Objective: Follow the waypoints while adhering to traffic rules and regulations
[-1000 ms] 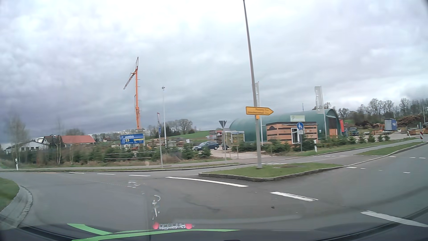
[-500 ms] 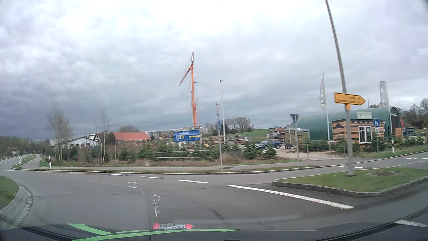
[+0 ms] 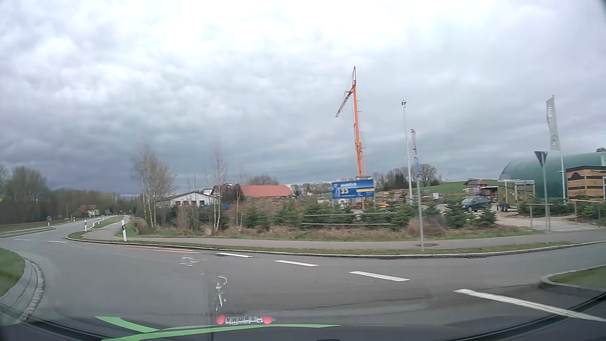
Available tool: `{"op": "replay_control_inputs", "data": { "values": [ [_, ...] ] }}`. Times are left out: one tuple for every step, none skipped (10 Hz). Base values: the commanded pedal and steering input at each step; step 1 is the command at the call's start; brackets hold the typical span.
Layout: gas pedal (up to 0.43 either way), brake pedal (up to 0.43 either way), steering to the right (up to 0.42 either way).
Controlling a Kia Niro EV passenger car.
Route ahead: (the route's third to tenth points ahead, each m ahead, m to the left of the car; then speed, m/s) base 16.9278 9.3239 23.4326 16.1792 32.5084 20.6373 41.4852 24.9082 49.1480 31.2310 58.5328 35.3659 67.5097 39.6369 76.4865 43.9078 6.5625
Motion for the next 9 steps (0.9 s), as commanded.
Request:
{"op": "replay_control_inputs", "data": {
  "values": [
    [0.13,0.0,-0.302],
    [0.13,0.0,-0.304],
    [0.13,0.0,-0.305],
    [0.13,0.0,-0.308],
    [0.13,0.0,-0.311],
    [0.13,0.0,-0.316],
    [0.13,0.0,-0.318],
    [0.13,0.0,-0.318],
    [0.13,0.0,-0.318]
  ]
}}
